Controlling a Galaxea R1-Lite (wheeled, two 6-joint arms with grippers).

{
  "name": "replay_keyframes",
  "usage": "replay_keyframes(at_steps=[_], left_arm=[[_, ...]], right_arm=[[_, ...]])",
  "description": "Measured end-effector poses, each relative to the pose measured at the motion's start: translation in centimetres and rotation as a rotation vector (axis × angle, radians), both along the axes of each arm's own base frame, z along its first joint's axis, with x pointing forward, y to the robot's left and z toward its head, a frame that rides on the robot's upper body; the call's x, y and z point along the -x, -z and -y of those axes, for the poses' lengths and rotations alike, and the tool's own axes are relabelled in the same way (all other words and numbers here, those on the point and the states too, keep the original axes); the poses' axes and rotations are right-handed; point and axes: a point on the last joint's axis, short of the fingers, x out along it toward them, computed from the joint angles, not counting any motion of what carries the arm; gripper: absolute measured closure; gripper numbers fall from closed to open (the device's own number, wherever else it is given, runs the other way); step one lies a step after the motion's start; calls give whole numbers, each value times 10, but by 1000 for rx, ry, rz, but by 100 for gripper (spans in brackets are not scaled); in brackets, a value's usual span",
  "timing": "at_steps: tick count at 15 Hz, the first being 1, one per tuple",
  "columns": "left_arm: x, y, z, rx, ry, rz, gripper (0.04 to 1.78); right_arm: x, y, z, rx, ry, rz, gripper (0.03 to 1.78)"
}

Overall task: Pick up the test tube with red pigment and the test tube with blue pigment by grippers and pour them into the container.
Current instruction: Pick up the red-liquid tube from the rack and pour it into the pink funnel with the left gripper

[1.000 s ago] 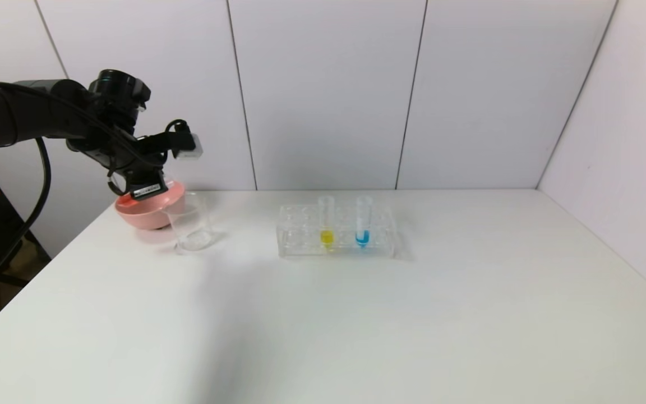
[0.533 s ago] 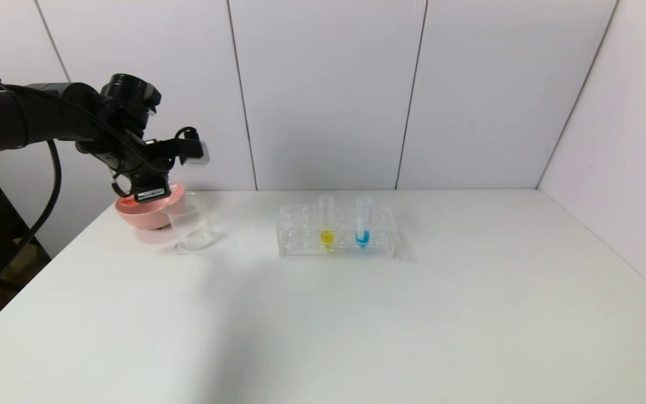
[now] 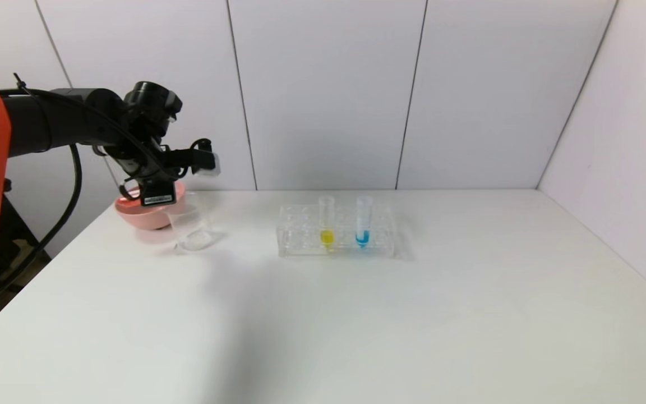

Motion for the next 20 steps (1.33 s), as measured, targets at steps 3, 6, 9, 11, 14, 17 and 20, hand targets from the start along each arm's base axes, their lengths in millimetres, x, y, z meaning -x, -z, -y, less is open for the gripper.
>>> replay_keyframes(at_steps=[3,6,9,11,14,17,20], left_arm=[[-1,2,4,-41,-18,-4,143],[1,3,8,-83,-29,-17,143],[2,4,11,-94,-27,-25,143],[3,5,11,-112,-37,-35,143],[4,5,13,-132,-41,-42,143],[5,5,14,-168,-55,-48,143],[6,4,17,-183,-55,-45,143]], right_arm=[[0,0,0,0,0,0,4],[0,0,0,0,0,0,4],[0,0,0,0,0,0,4],[0,0,0,0,0,0,4],[0,0,0,0,0,0,4],[0,0,0,0,0,0,4],[0,0,0,0,0,0,4]])
